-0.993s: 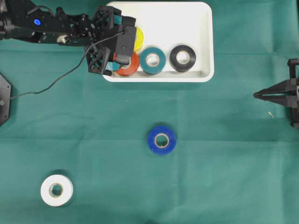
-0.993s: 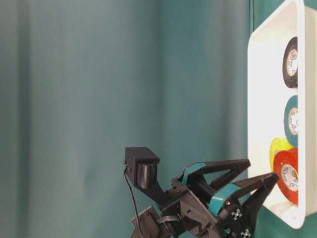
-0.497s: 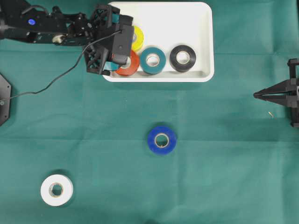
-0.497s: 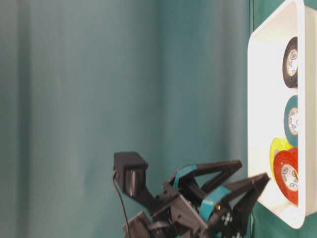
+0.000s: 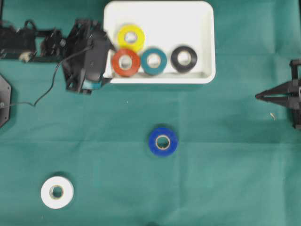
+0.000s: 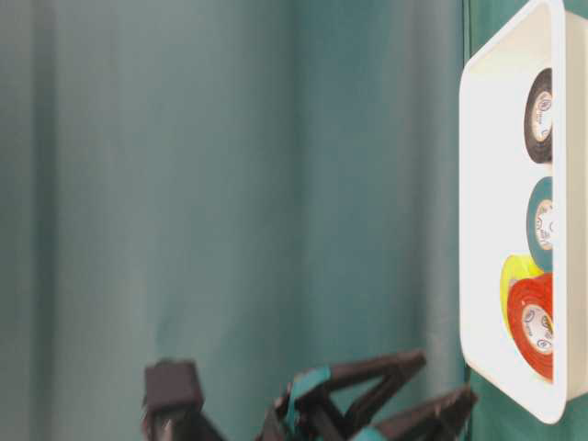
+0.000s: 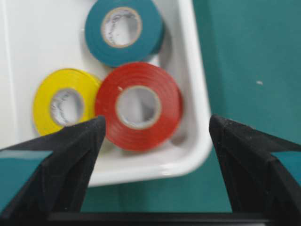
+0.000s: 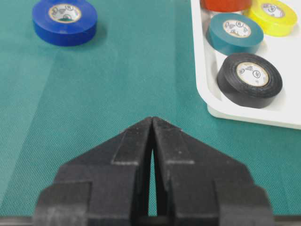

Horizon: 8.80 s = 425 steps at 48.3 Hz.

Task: Put the tape into the white case with the left arm.
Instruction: 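Withdraw the left gripper back to the left side, then reach the left gripper to the blue roll and grip its hole, then lift the blue roll and carry it into the tray's top middle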

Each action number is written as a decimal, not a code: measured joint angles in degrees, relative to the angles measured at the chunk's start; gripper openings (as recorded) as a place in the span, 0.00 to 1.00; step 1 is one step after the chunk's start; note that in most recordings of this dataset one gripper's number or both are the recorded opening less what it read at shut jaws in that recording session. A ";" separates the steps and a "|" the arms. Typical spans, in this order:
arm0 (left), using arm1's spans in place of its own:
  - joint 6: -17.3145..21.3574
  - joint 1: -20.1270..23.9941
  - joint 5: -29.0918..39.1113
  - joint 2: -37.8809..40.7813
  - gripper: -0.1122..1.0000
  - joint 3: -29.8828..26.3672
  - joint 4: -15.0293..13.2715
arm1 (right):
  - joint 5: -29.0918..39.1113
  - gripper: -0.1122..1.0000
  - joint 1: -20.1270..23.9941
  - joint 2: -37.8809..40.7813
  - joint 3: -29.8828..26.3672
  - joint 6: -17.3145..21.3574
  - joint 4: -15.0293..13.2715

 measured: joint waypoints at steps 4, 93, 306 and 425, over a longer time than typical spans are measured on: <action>-1.76 -1.23 -0.09 -2.20 0.92 1.58 0.00 | 0.00 0.02 0.00 0.00 0.00 0.09 0.00; -11.25 -8.96 -1.14 -21.27 0.91 15.64 -0.18 | 0.00 0.02 0.00 -0.09 0.00 0.00 0.00; -23.38 -19.25 6.59 27.25 0.34 -26.98 0.00 | 0.00 0.02 0.00 -0.09 0.00 0.00 0.00; -6.50 10.81 3.43 27.51 0.34 -27.86 0.18 | 0.00 0.02 0.00 -0.09 0.00 0.09 0.00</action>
